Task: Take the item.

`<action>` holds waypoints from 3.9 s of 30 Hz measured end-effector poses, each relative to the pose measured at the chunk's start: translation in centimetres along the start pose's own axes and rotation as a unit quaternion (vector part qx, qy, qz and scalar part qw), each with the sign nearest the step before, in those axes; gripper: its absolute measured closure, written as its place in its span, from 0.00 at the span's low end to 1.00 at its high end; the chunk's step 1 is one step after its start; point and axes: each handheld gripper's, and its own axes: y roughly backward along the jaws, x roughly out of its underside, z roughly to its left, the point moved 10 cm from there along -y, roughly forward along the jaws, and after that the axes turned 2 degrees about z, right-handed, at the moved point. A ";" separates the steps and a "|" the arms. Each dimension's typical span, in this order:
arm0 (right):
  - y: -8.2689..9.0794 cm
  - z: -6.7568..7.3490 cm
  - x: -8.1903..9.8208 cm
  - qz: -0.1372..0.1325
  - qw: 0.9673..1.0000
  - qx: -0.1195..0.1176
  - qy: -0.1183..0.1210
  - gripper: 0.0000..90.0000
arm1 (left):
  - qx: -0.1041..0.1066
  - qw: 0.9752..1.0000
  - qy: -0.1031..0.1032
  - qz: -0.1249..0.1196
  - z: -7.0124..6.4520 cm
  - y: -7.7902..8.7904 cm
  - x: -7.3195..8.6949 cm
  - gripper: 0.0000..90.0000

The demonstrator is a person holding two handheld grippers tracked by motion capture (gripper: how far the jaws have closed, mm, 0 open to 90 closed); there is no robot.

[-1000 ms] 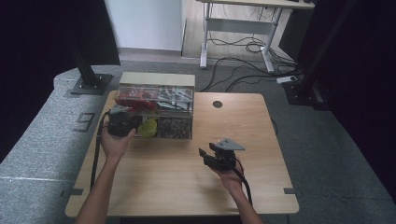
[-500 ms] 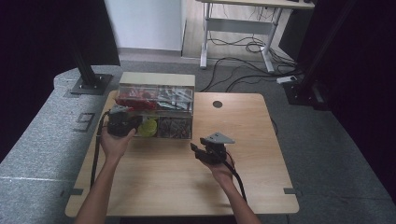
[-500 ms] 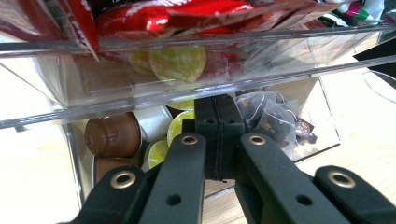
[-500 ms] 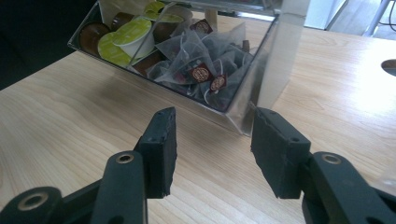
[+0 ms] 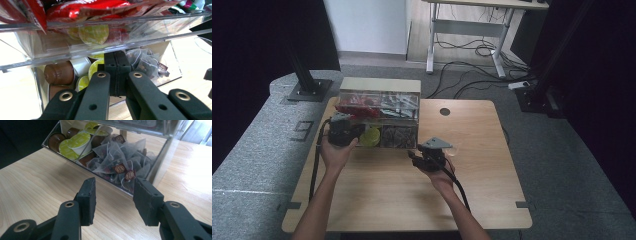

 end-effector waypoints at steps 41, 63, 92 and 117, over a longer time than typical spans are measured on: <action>-4.0 1.7 -1.8 0.008 1.000 -0.013 0.004 0.58 | 0.002 1.000 -0.002 0.002 -0.2 -0.2 0.1 1.00; -6.9 1.4 -1.5 0.025 1.000 0.005 -0.007 0.60 | 0.006 1.000 0.000 0.005 -0.3 -0.7 0.7 1.00; -7.6 0.0 -1.3 0.031 0.999 0.042 0.001 0.98 | 0.005 1.000 -0.003 0.003 -0.3 -0.6 0.6 1.00; -2.8 0.2 -4.1 -0.042 0.999 0.014 -0.005 0.99 | 0.002 1.000 -0.003 0.005 -0.4 -0.7 0.5 1.00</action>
